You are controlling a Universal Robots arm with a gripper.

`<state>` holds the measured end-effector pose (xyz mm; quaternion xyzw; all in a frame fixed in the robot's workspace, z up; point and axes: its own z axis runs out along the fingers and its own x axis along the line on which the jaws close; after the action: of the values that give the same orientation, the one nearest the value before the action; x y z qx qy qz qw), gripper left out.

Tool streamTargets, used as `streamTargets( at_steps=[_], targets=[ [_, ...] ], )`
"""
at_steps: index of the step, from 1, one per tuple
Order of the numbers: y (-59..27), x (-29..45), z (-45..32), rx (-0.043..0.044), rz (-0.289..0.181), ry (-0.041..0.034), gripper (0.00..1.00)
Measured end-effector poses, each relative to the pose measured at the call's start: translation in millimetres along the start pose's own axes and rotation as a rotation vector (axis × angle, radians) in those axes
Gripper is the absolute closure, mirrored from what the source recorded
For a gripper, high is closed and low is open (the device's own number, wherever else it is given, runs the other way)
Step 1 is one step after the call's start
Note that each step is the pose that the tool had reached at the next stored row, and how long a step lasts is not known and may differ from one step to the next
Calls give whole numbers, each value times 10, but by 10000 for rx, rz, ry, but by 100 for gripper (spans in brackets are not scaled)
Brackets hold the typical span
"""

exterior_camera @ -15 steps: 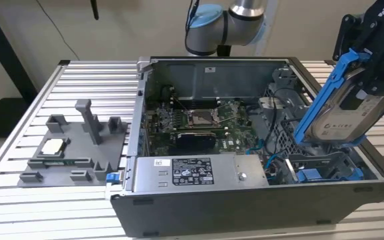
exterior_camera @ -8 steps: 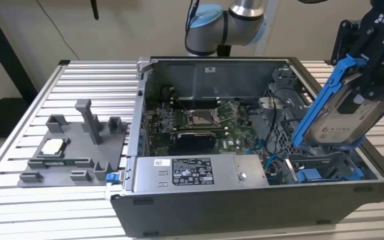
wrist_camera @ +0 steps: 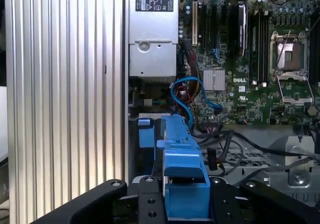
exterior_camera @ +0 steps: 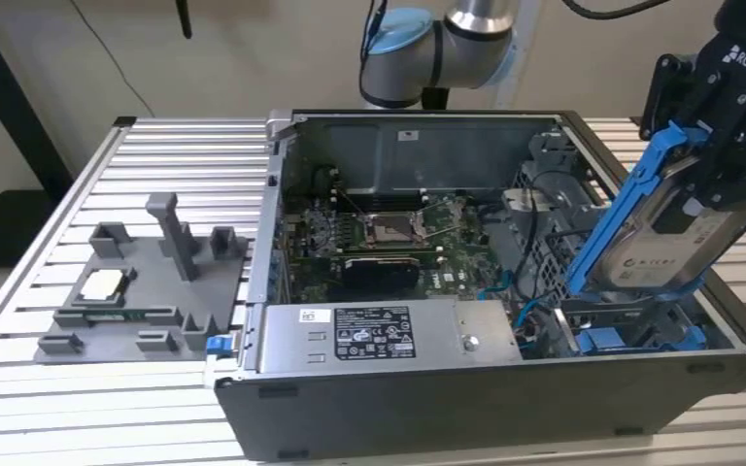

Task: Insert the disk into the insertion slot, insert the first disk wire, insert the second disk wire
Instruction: 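Insert the disk into the insertion slot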

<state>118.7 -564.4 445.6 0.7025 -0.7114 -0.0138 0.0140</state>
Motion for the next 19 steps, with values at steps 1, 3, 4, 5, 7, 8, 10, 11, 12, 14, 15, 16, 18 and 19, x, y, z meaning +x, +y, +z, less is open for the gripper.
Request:
streamTargets(
  at_steps=[1,3,4,5,7,8,10,11,12,14,15,16,18,19],
  targets=[
    [-1,8,16,0,-3,-2,67],
    [-3,16,51,0,-19,0,67],
    [-4,19,70,0,-26,-1,67],
    [-7,23,87,0,-33,1,67],
    [-15,30,113,0,-45,1,67],
    [-19,32,126,0,-48,1,67],
    [-33,37,148,0,-55,1,67],
    [-42,41,157,0,-56,3,67],
    [-49,47,167,0,-56,4,67],
    [-59,61,193,0,-58,1,67],
    [-62,68,207,0,-57,0,67],
    [-65,75,221,0,-57,1,67],
    [-71,79,251,0,-58,1,67],
    [-73,79,263,0,-58,-9,67]
  ],
)
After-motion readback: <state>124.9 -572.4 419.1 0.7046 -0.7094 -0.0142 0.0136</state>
